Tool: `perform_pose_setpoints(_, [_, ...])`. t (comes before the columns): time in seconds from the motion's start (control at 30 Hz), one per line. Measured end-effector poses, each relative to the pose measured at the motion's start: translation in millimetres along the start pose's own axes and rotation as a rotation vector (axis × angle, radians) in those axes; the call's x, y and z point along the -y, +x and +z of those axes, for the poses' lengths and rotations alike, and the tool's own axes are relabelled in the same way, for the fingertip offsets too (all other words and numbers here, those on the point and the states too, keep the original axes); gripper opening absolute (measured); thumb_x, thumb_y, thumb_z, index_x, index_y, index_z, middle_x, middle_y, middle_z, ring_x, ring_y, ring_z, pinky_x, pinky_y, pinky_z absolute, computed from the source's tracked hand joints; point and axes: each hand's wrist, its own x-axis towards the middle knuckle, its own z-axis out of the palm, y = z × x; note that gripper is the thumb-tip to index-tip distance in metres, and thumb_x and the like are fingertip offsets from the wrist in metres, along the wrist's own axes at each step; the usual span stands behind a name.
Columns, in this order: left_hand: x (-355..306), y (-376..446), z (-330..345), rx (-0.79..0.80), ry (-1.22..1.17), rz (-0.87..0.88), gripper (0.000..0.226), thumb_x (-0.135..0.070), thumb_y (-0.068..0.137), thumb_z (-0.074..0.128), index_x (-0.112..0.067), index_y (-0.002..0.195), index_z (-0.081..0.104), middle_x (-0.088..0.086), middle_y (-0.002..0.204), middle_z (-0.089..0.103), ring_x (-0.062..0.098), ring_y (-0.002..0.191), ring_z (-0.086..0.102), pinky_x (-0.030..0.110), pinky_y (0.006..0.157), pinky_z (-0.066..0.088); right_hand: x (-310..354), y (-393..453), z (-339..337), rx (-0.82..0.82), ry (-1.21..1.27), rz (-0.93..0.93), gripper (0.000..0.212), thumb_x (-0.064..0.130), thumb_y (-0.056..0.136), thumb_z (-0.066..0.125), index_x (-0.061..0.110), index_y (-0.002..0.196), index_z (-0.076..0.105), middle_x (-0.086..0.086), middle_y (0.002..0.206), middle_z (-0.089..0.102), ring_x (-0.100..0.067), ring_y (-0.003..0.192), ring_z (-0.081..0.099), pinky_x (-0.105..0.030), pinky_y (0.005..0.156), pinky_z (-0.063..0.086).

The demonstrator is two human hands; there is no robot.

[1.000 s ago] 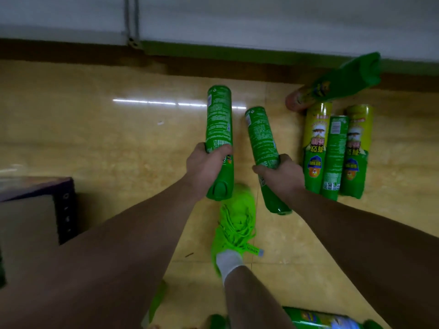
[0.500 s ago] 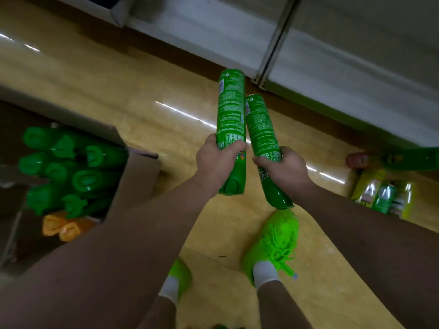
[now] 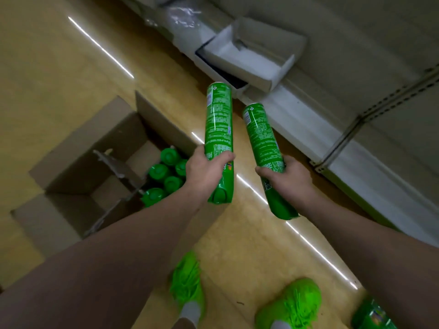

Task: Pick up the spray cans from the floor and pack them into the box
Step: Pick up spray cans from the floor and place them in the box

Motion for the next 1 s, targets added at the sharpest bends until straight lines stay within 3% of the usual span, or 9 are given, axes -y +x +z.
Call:
perform_pose_setpoints(0.07, [-1.8, 1.1, -35.3, -0.05, -0.043, -0.014, 0.034, -0.042, 0.07, 0.077, -0.03, 0.097, 0.059, 0.003, 0.098, 0.068, 0.017, 0.077, 0.072, 0.04, 0.074, 0.062, 32.2, -5.0, 7.7, 0.062, -0.051, -0.053, 0.044, 0.054, 0.081, 0.073, 0.025, 0.107, 0.053, 0.005, 0.087, 0.06, -0.014, 0.078, 0.061, -0.035, 0.073, 0.056])
perform_pose_setpoints(0.17, [3.3, 3.6, -85.8, -0.15, -0.078, -0.066, 0.038, -0.045, 0.067, 0.078, -0.031, 0.097, 0.06, 0.005, 0.102, 0.068, 0.024, 0.087, 0.07, 0.046, 0.079, 0.06, 77.3, -12.6, 25.4, 0.175, -0.186, -0.112, 0.046, 0.056, 0.081, 0.072, 0.024, 0.108, 0.051, 0.002, 0.091, 0.062, -0.014, 0.08, 0.061, -0.035, 0.071, 0.056])
perform_pose_setpoints(0.33, [24.8, 8.4, -162.9, -0.301, -0.109, -0.143, 0.063, -0.059, 0.053, 0.076, -0.027, 0.106, 0.065, 0.004, 0.102, 0.069, 0.026, 0.088, 0.07, 0.046, 0.078, 0.06, 138.1, -24.9, 68.6, 0.326, -0.428, -0.266, 0.054, 0.055, 0.078, 0.075, 0.022, 0.117, 0.057, -0.002, 0.102, 0.065, -0.019, 0.091, 0.063, -0.039, 0.081, 0.057])
perform_pose_setpoints(0.5, [61.3, 1.9, -228.4, -0.378, -0.148, -0.224, 0.048, -0.043, 0.072, 0.078, -0.017, 0.11, 0.064, 0.004, 0.098, 0.068, 0.017, 0.079, 0.066, 0.027, 0.059, 0.048, 199.1, -35.9, 111.2, 0.443, -0.836, -0.53, 0.059, 0.054, 0.075, 0.077, 0.021, 0.12, 0.056, -0.003, 0.107, 0.064, -0.022, 0.096, 0.061, -0.039, 0.083, 0.054])
perform_pose_setpoints(0.63, [86.4, -2.2, -263.5, -0.419, -0.191, -0.316, 0.069, -0.057, 0.05, 0.075, -0.02, 0.108, 0.067, 0.006, 0.099, 0.07, 0.025, 0.081, 0.07, 0.037, 0.07, 0.06, 246.7, -46.5, 142.5, 0.52, -1.18, -0.661, 0.073, 0.048, 0.074, 0.081, 0.02, 0.132, 0.046, -0.004, 0.11, 0.058, -0.024, 0.1, 0.058, -0.035, 0.077, 0.05])
perform_pose_setpoints(0.73, [107.5, 5.0, -281.3, -0.41, -0.212, -0.383, 0.076, -0.057, 0.045, 0.077, -0.016, 0.108, 0.067, 0.008, 0.099, 0.071, 0.027, 0.08, 0.071, 0.039, 0.072, 0.061, 264.9, -49.8, 169.3, 0.551, -1.36, -0.694, 0.075, 0.045, 0.072, 0.083, 0.018, 0.132, 0.046, -0.003, 0.101, 0.053, -0.024, 0.094, 0.057, -0.038, 0.077, 0.053])
perform_pose_setpoints(1.0, [131.1, 39.1, -312.7, -0.242, -0.258, -0.553, 0.076, -0.037, 0.064, 0.089, -0.004, 0.124, 0.056, 0.015, 0.099, 0.071, 0.03, 0.076, 0.072, 0.035, 0.063, 0.058, 283.5, -47.6, 228.5, 0.715, -1.601, -0.664, 0.06, 0.035, 0.075, 0.083, 0.012, 0.126, 0.061, -0.006, 0.104, 0.064, -0.025, 0.094, 0.062, -0.033, 0.07, 0.054])
